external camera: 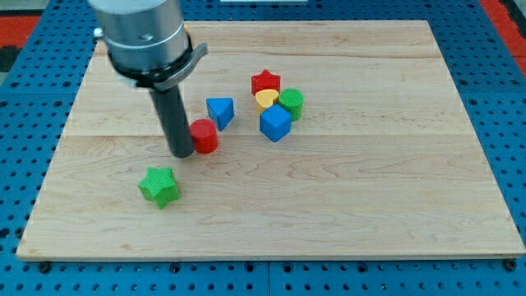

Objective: Place the red circle in between the triangle and cube

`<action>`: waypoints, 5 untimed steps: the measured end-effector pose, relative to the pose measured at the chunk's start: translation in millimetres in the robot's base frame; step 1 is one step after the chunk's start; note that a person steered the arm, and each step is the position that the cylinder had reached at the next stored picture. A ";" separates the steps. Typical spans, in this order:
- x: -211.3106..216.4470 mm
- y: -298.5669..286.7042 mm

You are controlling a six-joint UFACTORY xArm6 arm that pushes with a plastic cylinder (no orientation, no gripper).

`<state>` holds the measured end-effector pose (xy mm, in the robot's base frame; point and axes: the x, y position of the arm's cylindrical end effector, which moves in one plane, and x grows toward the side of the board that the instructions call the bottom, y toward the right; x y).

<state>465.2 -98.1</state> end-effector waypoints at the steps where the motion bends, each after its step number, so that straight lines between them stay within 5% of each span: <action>1: -3.7 55.1; 5: -17.7 48.1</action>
